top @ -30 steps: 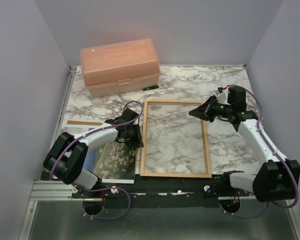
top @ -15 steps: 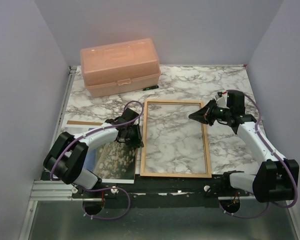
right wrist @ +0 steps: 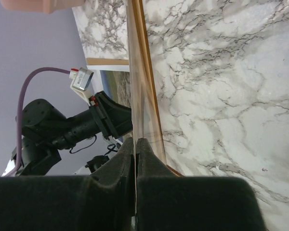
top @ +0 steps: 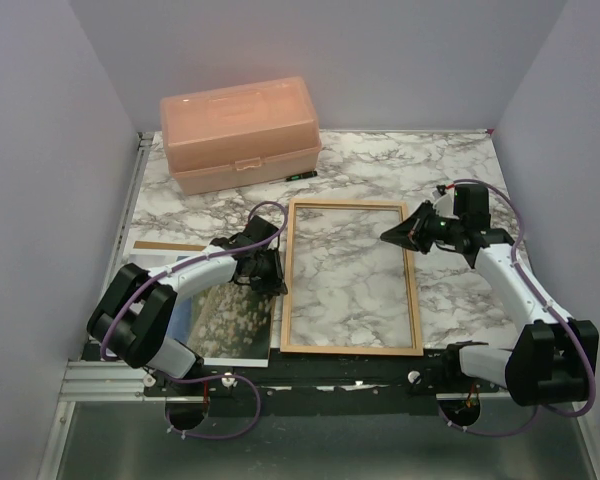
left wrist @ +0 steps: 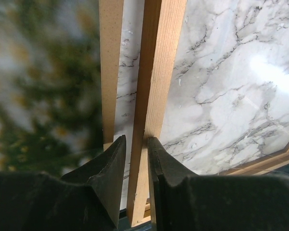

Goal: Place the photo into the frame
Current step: Place the photo frame item in the photo frame.

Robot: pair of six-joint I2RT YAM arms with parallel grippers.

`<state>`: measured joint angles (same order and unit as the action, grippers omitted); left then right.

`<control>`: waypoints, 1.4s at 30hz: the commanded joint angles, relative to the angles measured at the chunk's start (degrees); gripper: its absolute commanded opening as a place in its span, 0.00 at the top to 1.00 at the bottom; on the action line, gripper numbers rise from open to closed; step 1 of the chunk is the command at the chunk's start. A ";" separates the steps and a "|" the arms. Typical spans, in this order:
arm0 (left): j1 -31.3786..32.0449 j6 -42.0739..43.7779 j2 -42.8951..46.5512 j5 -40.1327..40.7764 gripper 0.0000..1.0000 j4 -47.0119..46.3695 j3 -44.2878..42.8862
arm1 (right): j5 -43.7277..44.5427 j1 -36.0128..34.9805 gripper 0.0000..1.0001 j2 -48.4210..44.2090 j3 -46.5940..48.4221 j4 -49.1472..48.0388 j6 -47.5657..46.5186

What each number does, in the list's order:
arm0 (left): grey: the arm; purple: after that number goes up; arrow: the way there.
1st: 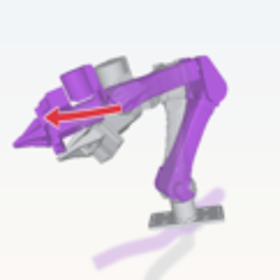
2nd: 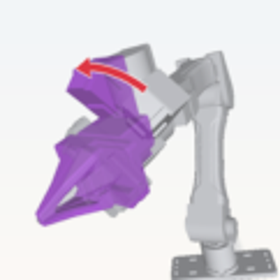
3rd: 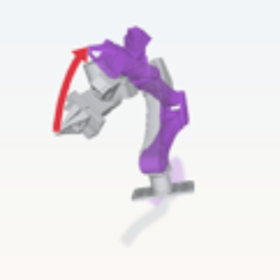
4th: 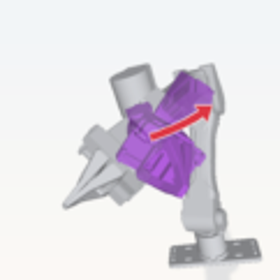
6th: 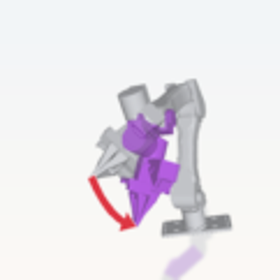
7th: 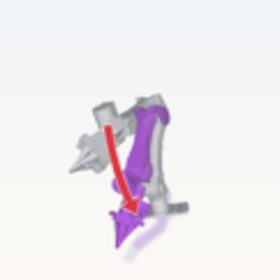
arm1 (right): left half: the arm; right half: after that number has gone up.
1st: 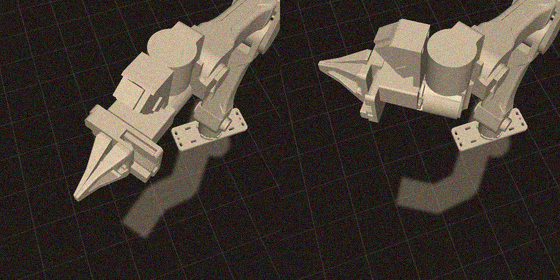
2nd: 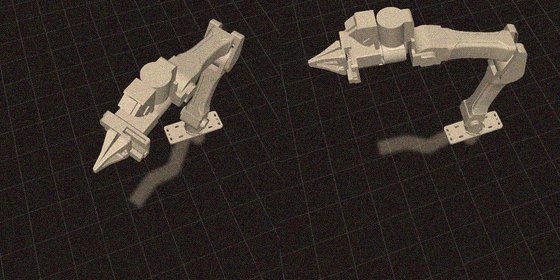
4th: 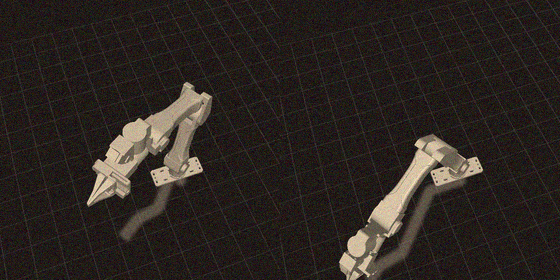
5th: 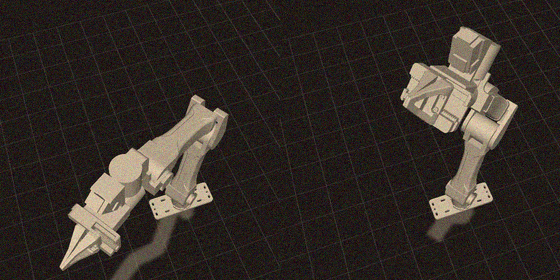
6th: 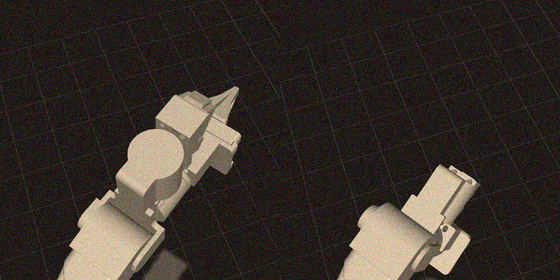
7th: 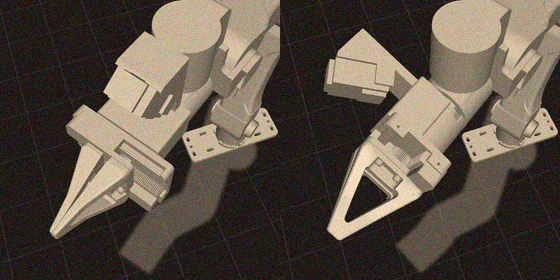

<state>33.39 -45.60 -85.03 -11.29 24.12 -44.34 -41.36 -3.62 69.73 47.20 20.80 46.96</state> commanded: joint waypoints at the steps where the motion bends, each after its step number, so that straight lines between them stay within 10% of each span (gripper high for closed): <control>1: 0.03 2.48 -3.40 7.16 0.75 5.19 1.88 | 3.00 -0.21 0.99 -1.07 0.77 4.14 -3.80; 42: 0.23 3.47 -4.79 7.65 0.79 5.31 1.36 | -5.86 -0.16 0.99 0.05 12.02 3.67 2.66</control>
<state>33.52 -45.06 -86.02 -11.31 25.34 -45.65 -43.88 -3.64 69.87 60.40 26.76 46.63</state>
